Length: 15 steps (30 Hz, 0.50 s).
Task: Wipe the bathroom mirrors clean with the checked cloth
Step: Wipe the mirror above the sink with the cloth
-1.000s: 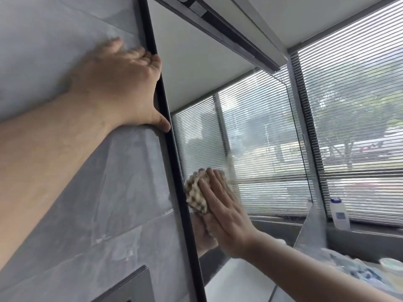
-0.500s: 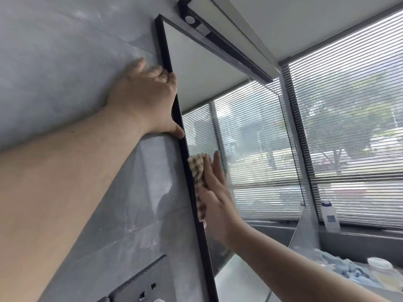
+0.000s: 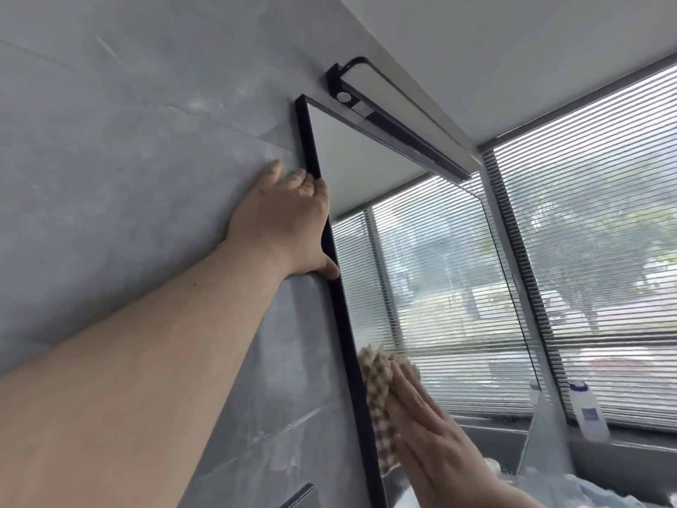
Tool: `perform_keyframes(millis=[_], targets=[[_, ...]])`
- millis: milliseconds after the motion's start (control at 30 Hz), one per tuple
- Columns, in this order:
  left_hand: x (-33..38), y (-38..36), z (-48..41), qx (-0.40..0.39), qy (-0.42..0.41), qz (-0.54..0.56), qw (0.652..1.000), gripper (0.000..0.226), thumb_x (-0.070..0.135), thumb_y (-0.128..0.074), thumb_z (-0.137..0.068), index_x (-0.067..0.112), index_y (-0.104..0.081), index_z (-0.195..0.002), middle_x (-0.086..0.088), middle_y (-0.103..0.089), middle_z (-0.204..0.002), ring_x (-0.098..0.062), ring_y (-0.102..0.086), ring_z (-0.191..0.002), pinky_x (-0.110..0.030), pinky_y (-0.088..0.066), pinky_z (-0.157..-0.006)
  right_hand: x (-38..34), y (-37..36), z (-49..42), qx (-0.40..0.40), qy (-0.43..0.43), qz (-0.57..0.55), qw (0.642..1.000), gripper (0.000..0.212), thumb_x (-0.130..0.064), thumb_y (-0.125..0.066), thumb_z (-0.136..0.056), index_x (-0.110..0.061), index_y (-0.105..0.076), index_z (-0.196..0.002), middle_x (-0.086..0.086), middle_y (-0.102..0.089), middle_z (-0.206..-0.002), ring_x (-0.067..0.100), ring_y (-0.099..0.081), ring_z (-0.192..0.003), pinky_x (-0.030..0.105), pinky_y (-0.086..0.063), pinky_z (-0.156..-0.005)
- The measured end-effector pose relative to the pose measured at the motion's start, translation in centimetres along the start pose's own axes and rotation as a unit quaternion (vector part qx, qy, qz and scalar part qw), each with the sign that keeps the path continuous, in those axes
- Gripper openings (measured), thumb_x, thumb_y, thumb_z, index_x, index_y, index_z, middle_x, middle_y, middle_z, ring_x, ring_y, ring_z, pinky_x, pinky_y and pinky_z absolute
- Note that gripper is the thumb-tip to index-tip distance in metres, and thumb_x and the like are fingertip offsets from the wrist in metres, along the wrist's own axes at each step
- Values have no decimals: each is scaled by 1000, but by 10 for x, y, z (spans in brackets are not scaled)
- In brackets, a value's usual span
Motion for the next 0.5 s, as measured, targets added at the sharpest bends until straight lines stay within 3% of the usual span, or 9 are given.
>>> perform_keyframes(millis=[200,333,400,500], targets=[[0,0,-2,8,1,-9,1000,135,92,-53,-60,4,-17,-155,-13,-27,-161,-23,-19,-151,-47,-7,-124,5,4,-40,-96,-30,-9,995,58,-23,-29,-105,-11,-8,-158,0,-2,-167,22,-5,-154,37,-13,-124],[-1,-1,-2,11,27,-18,999,140,95,-50,-58,1,-15,-155,-19,-18,-163,-29,-13,-152,-48,-6,-124,15,12,-84,-116,-52,11,992,58,-32,-24,-105,-30,7,-155,-14,14,-163,4,11,-151,27,1,-124],[-1,-1,-3,15,27,-15,999,137,96,-50,-56,2,-25,-153,-18,-23,-162,-30,-16,-151,-49,-8,-124,22,15,-110,-117,-68,-6,991,57,-40,-17,-101,-32,5,-153,-9,11,-164,0,14,-149,28,1,-124],[-1,-1,-4,23,21,-3,999,128,93,-54,-57,5,-35,-149,-15,-30,-160,-28,-20,-150,-48,-8,-123,30,15,-150,-72,-98,-68,990,64,-39,-20,-97,-22,-5,-156,-7,3,-164,-7,14,-146,22,3,-123]])
Point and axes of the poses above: each hand's wrist, its own z-axis away from the middle knuckle, its own y-axis out of the back of the hand, x = y × z, the point moved 3 cm from there along -z, towards the middle knuckle
